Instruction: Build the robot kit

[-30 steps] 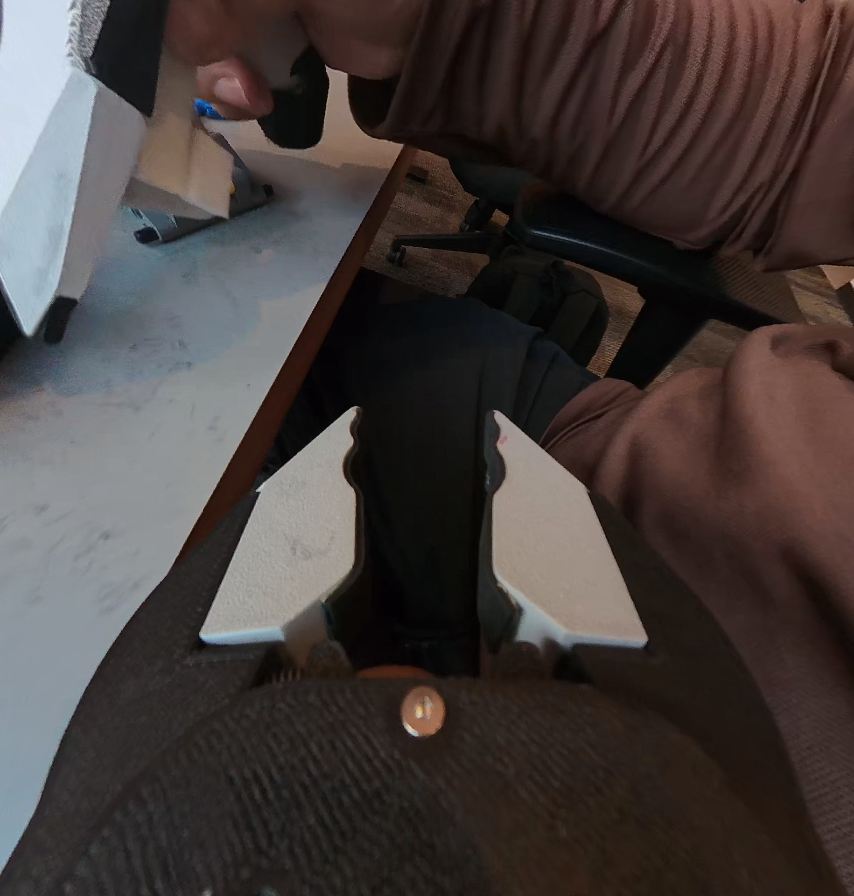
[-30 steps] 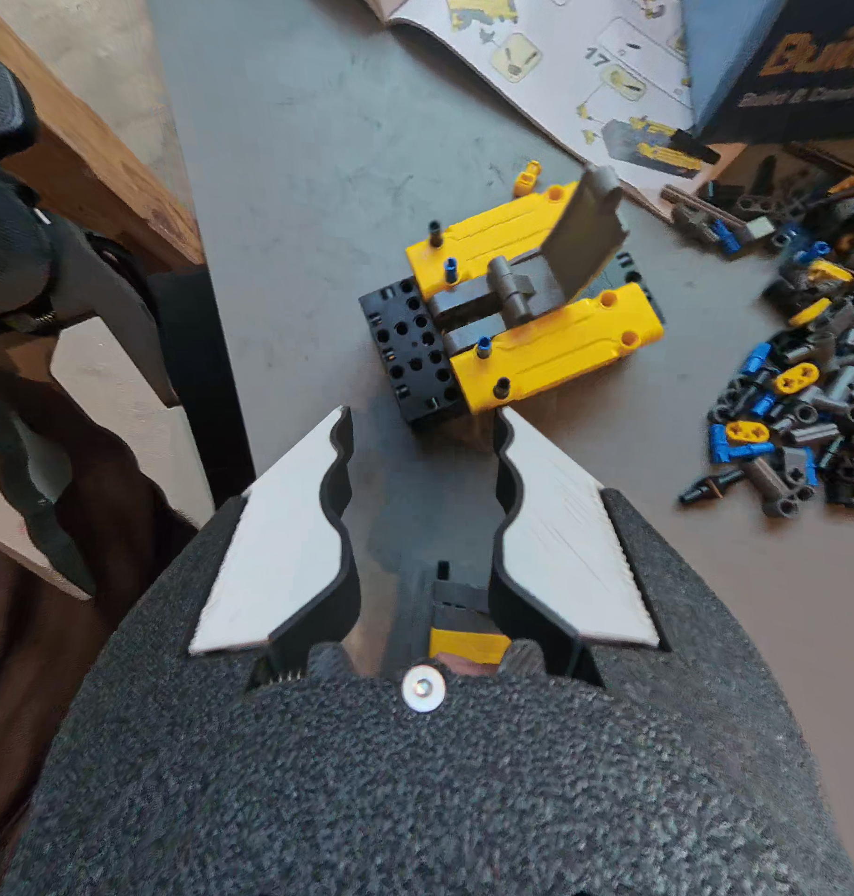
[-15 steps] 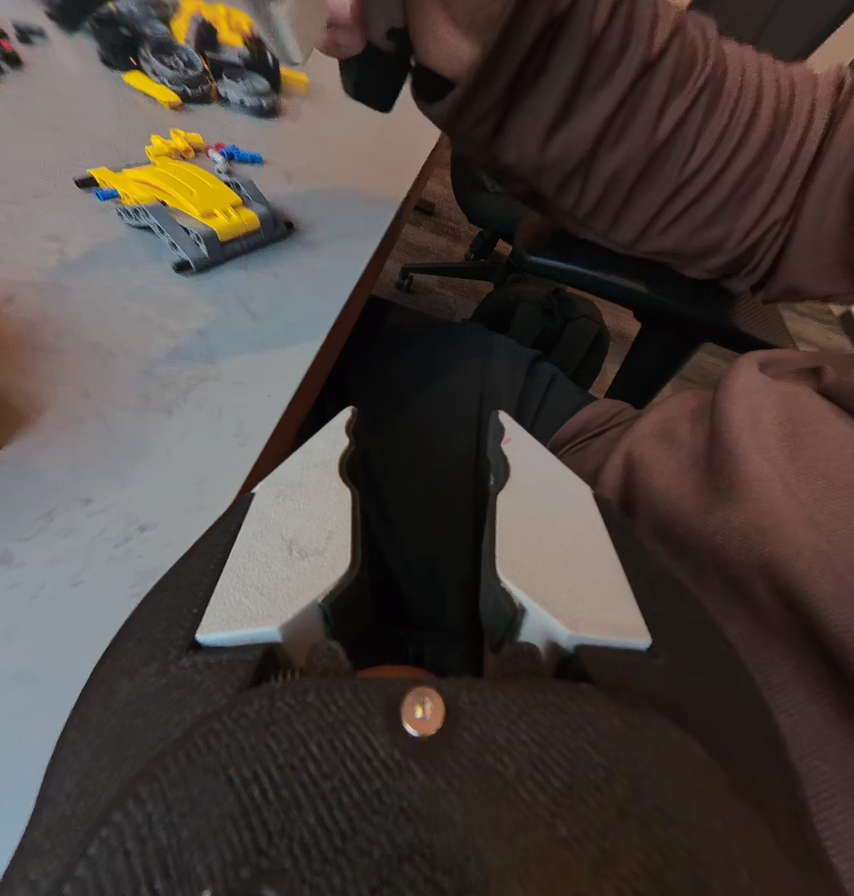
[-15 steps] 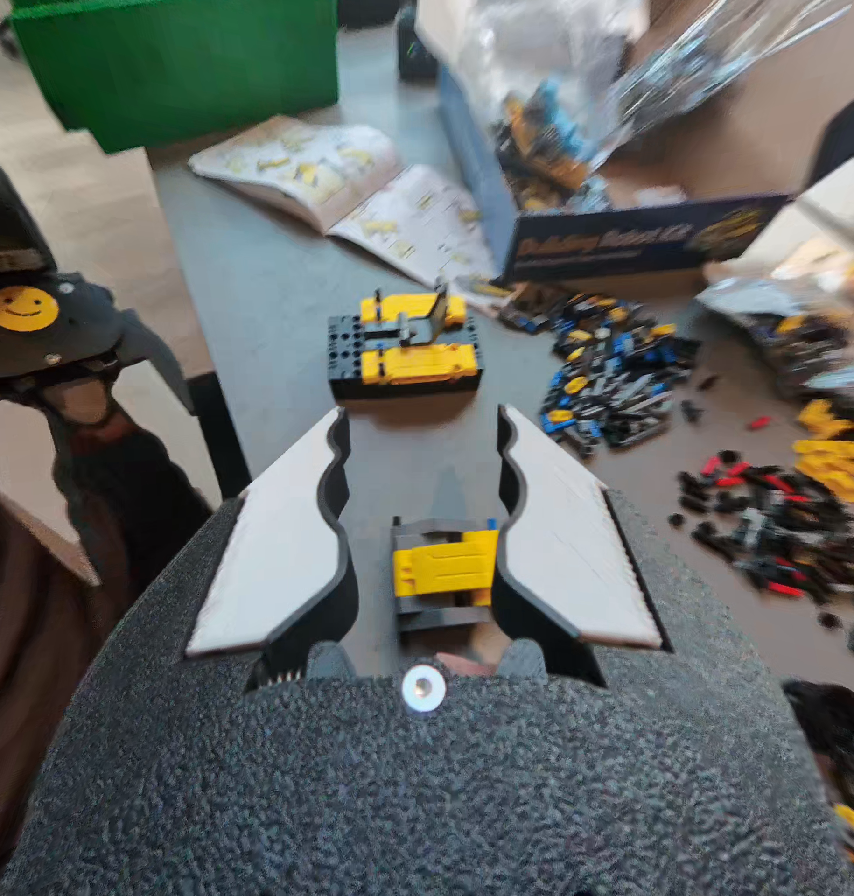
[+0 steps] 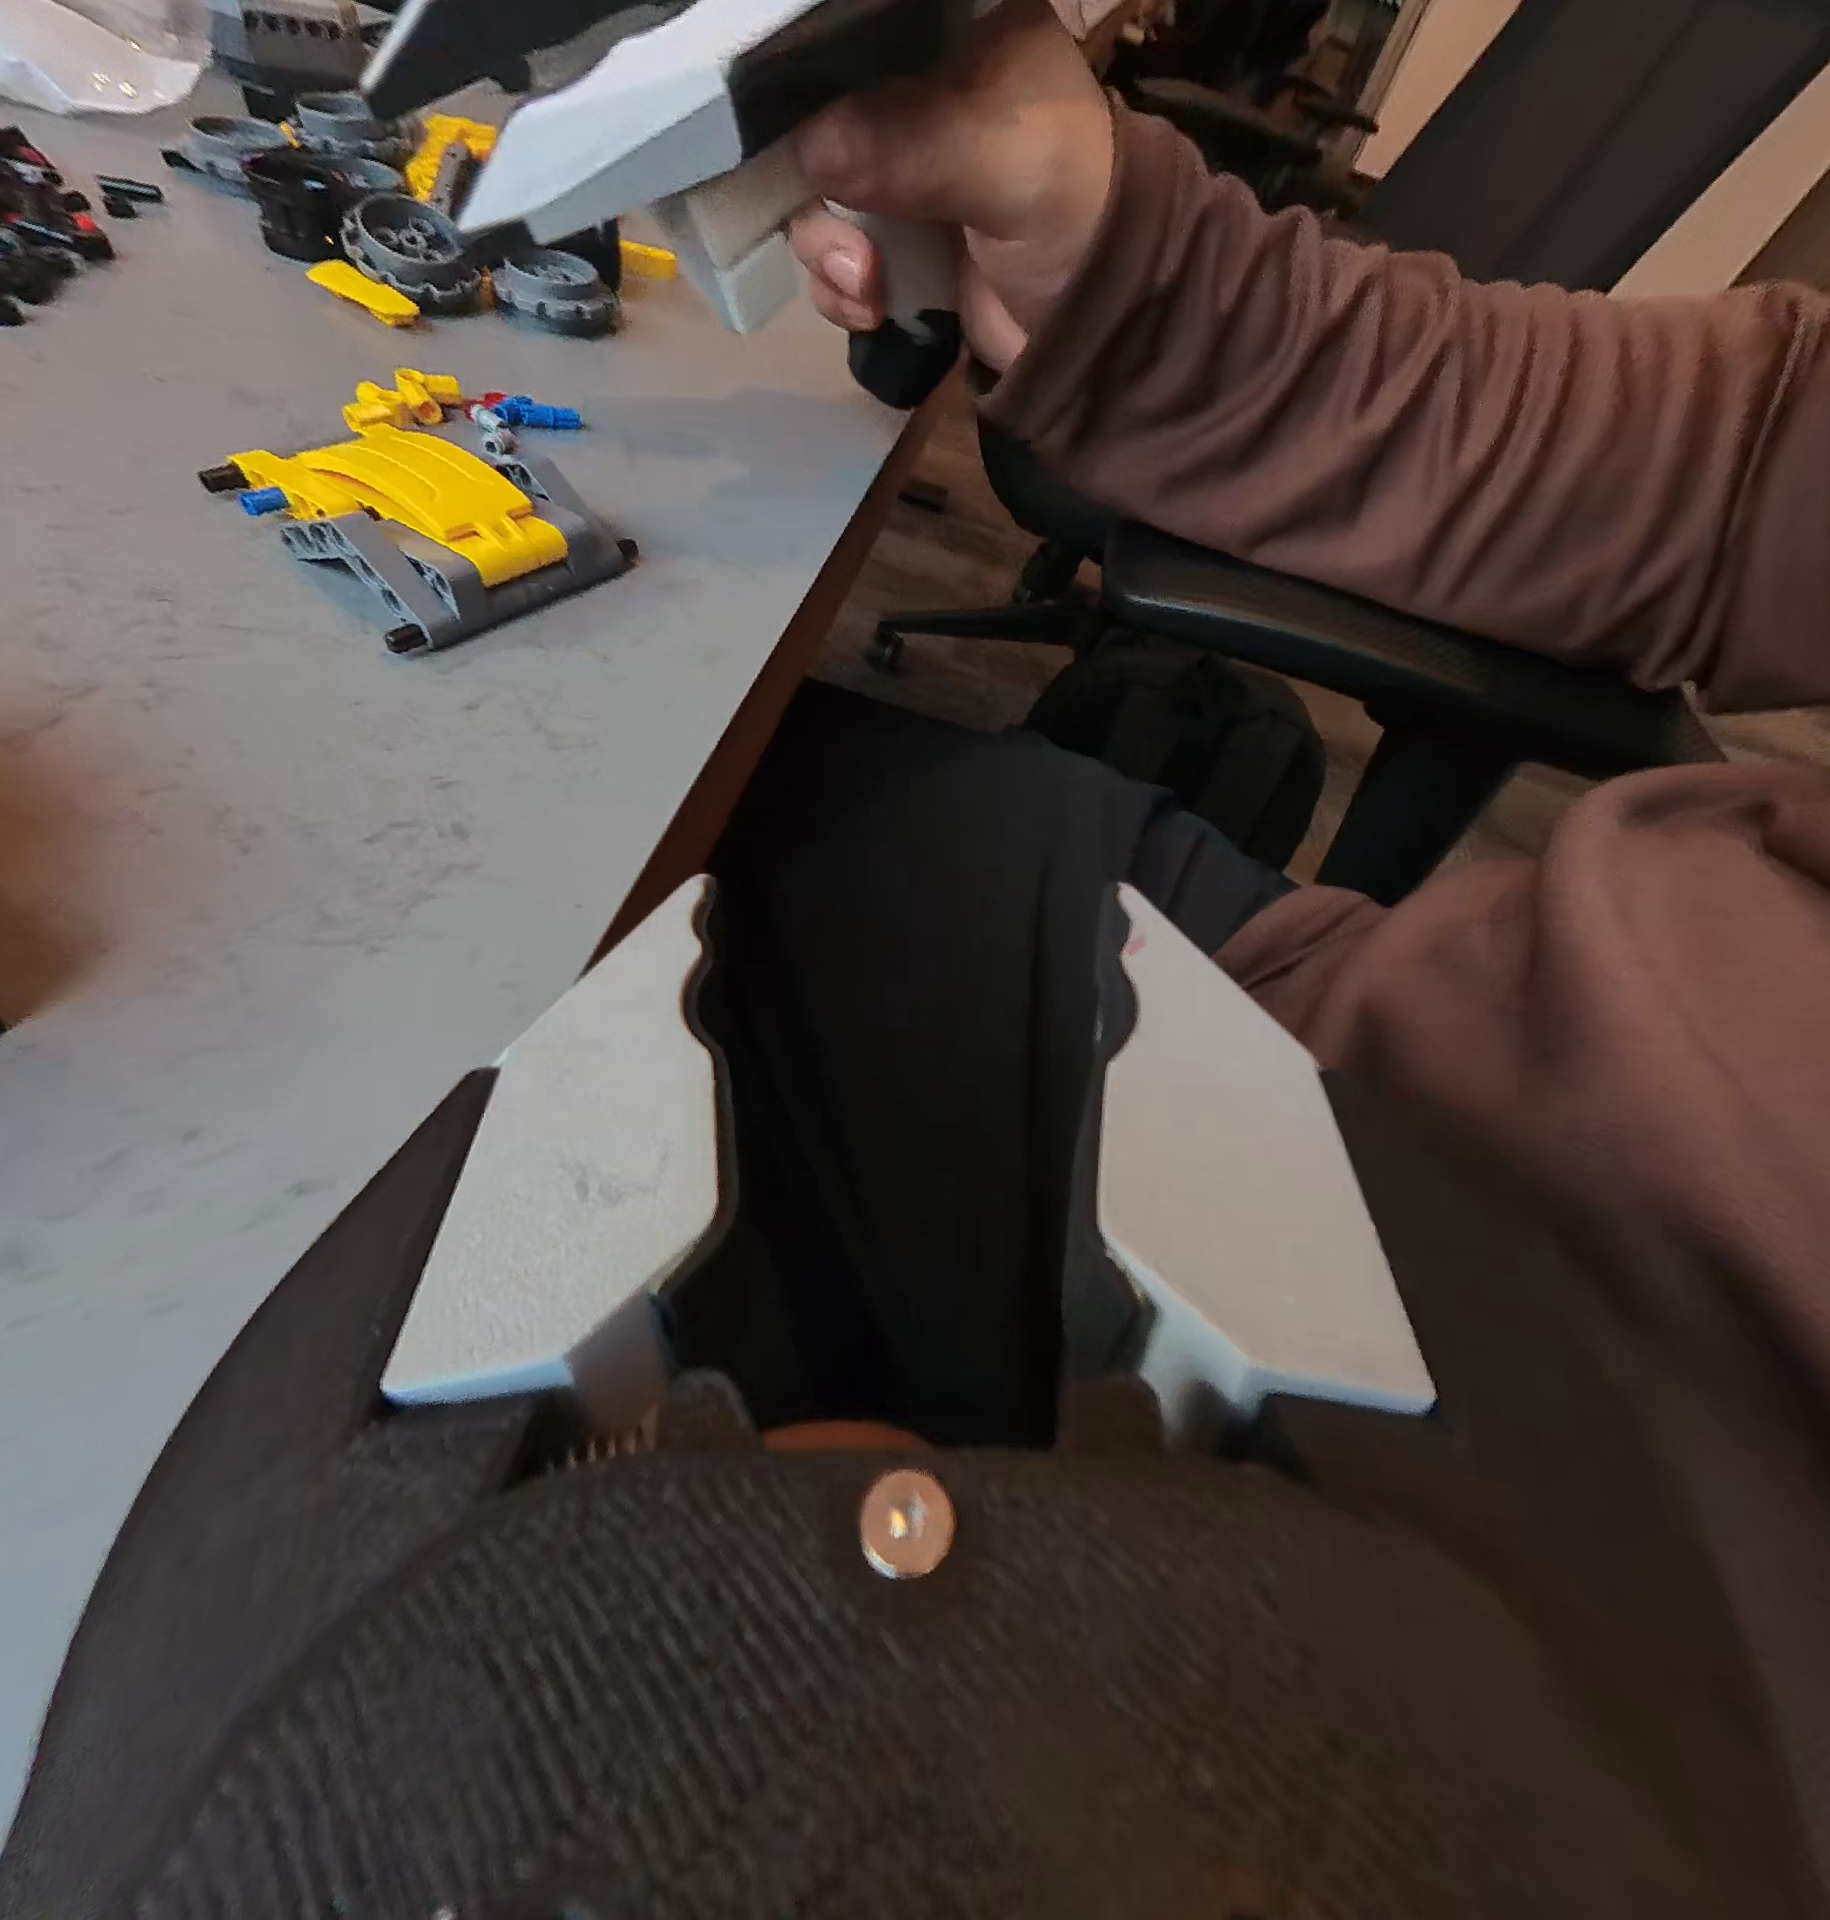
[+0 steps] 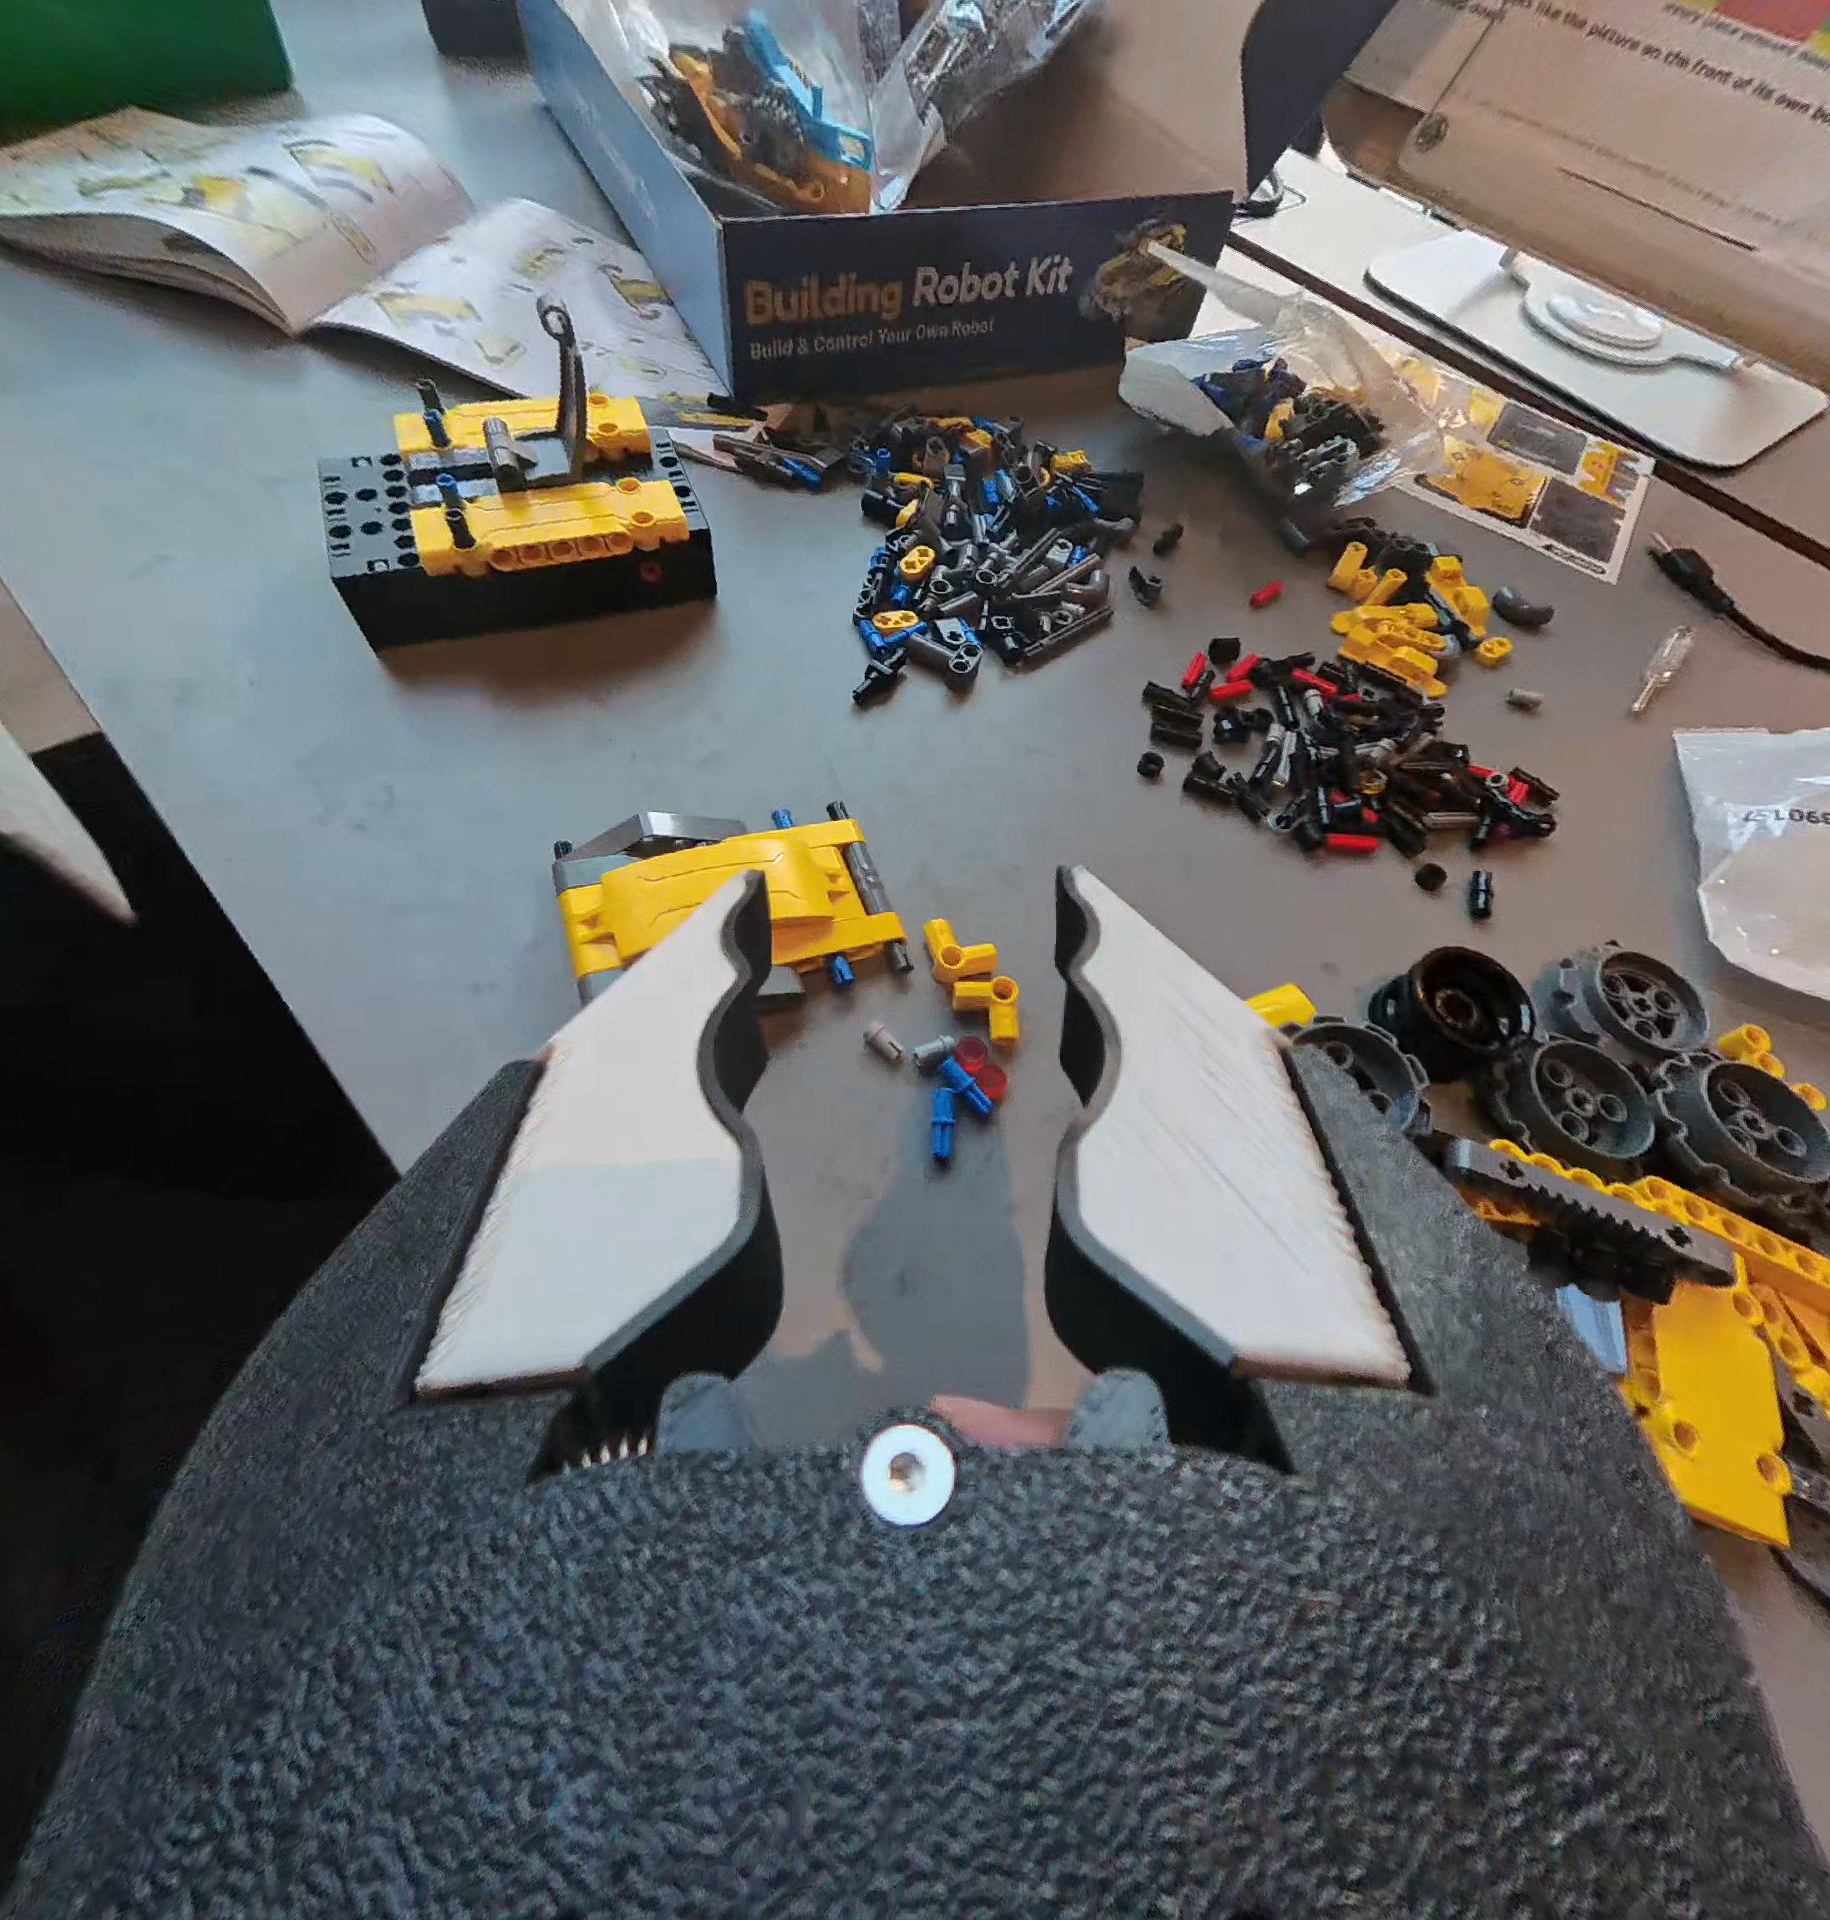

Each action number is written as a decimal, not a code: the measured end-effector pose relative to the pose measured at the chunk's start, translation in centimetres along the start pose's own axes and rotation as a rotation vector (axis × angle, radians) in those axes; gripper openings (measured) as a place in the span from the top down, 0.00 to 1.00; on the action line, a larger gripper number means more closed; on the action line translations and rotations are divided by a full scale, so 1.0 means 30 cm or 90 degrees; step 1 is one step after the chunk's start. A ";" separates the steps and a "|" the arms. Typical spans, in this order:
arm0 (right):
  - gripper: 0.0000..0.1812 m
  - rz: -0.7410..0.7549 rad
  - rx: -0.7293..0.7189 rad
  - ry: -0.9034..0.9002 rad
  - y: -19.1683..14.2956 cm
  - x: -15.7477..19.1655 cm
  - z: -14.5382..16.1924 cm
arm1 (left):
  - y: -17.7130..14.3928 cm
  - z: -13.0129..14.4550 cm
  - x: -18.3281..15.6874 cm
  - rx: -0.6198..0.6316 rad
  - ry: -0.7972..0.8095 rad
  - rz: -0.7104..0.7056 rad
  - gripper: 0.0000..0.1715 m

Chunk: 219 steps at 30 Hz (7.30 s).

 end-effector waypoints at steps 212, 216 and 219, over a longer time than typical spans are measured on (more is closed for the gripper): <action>0.98 -0.043 0.135 0.043 -0.040 0.033 0.114 | -0.008 0.059 0.097 0.091 0.053 -0.180 0.84; 0.99 0.018 0.107 0.036 -0.047 -0.022 0.108 | -0.006 0.057 0.088 0.092 0.054 -0.177 0.82; 0.98 0.062 0.091 0.013 -0.041 -0.051 0.104 | -0.011 0.052 0.078 0.086 0.053 -0.171 0.82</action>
Point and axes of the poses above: each gripper's, where its closed fingertips meet, y out along the fingers, z out of its underside, x = y × z across the jaws, the point moved 3 cm from there along -y, back along the fingers, and after that the axes turned 3 degrees about -x, right-handed, at the moved point
